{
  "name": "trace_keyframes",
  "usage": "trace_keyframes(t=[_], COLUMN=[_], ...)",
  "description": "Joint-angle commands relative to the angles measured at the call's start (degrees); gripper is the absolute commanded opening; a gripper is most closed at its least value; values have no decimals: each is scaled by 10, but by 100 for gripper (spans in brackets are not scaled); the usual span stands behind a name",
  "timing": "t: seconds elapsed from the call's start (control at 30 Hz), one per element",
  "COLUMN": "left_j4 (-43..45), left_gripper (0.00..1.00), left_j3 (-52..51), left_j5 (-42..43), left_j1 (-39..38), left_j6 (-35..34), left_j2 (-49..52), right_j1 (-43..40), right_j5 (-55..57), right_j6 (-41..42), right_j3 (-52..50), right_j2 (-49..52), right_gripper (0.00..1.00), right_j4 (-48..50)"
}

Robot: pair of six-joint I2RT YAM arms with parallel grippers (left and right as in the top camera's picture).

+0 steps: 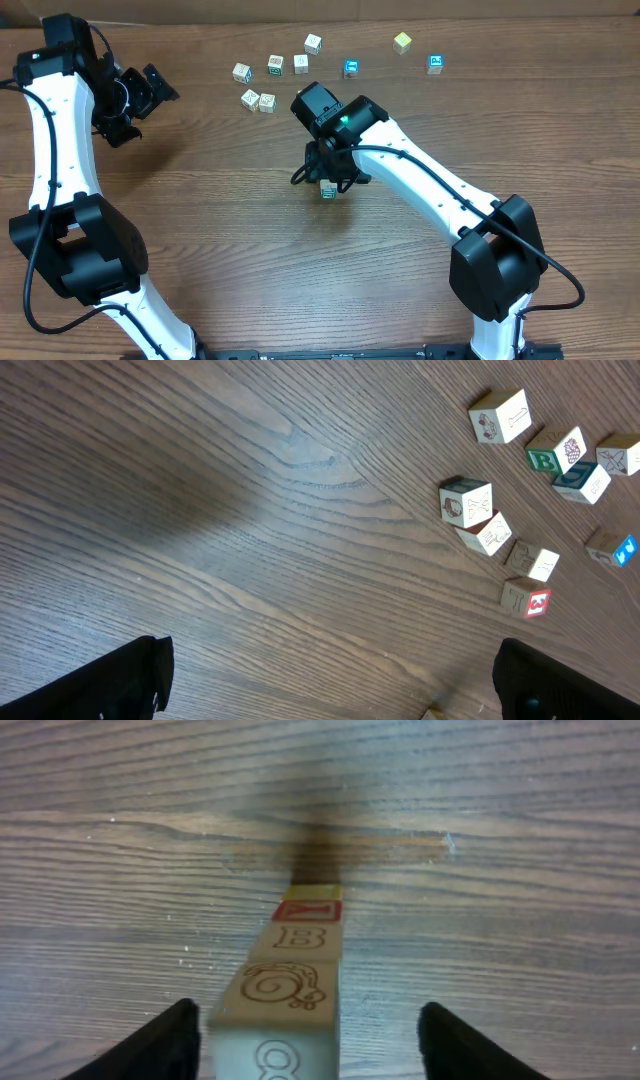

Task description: Form a tower

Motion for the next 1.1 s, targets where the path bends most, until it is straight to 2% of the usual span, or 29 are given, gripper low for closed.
trace_keyframes(t=[0.0, 0.1, 0.17, 0.47, 0.57, 1.07], left_j4=[1, 1, 1, 1, 1, 1], left_gripper=[99, 99, 100, 99, 100, 100], left_j3=[8, 8, 8, 8, 8, 8], left_j5=[4, 4, 4, 4, 4, 4], left_j1=[-3, -3, -3, -3, -3, -3], left_j6=[10, 10, 10, 10, 10, 10], left_j2=[-2, -2, -2, -2, -2, -2], right_j1=[3, 3, 3, 3, 3, 3], right_j5=[8, 8, 8, 9, 9, 10], right_j6=[2, 2, 2, 2, 2, 1], right_j3=[-3, 3, 10, 19, 19, 19], right_j2=[0, 0, 0, 0, 0, 0], right_gripper=[62, 56, 49, 47, 41, 39], right_j4=[8, 8, 8, 8, 9, 10])
